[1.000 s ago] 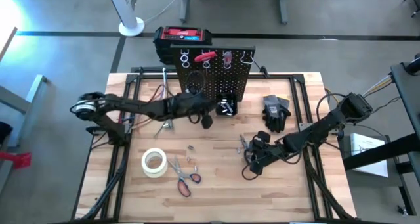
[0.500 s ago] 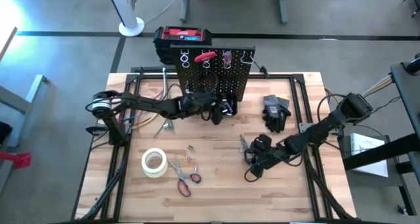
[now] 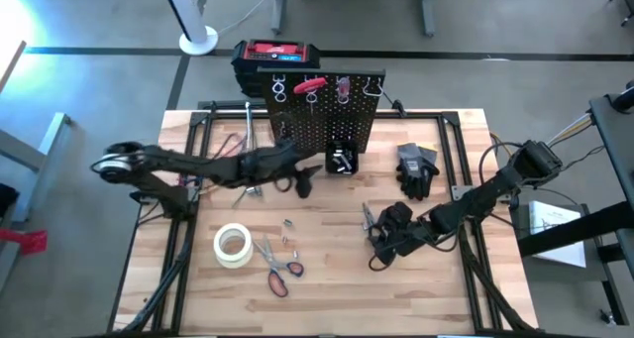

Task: Hang tools onto peg board
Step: Put the socket into the black bin on the peg board

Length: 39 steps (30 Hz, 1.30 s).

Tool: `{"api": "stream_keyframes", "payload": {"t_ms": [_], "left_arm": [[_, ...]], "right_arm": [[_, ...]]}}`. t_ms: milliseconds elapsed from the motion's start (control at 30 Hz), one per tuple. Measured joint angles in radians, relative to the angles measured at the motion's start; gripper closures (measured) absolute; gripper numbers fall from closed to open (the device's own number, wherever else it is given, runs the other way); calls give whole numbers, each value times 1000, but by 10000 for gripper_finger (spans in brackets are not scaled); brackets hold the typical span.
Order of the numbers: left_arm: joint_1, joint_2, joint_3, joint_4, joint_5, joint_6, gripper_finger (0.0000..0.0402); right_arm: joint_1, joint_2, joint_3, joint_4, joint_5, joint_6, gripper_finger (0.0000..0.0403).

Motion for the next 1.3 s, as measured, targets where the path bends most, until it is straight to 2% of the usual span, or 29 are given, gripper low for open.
{"api": "stream_keyframes", "payload": {"t_ms": [233,333,433,600,733,1033,1300], "left_arm": [[-116,-193,-274,145,-1,-84,196],[-182,-233,-354,166,-8,-109,196],[-252,-252,-401,200,-71,-160,196],[-373,-258,-432,200,-237,-193,196],[-444,-236,-442,202,-307,-200,196],[-494,-166,-447,199,-315,-261,196],[-495,-116,-437,203,-315,-301,196]], "right_arm": [[-35,44,0,16,4,22,213],[-72,83,0,42,2,22,212],[-102,122,1,73,-24,21,213],[-130,187,32,119,-62,11,213],[-140,232,62,121,-64,22,213],[-169,253,131,35,-107,29,216],[-196,319,225,-104,-154,2,249]]}}
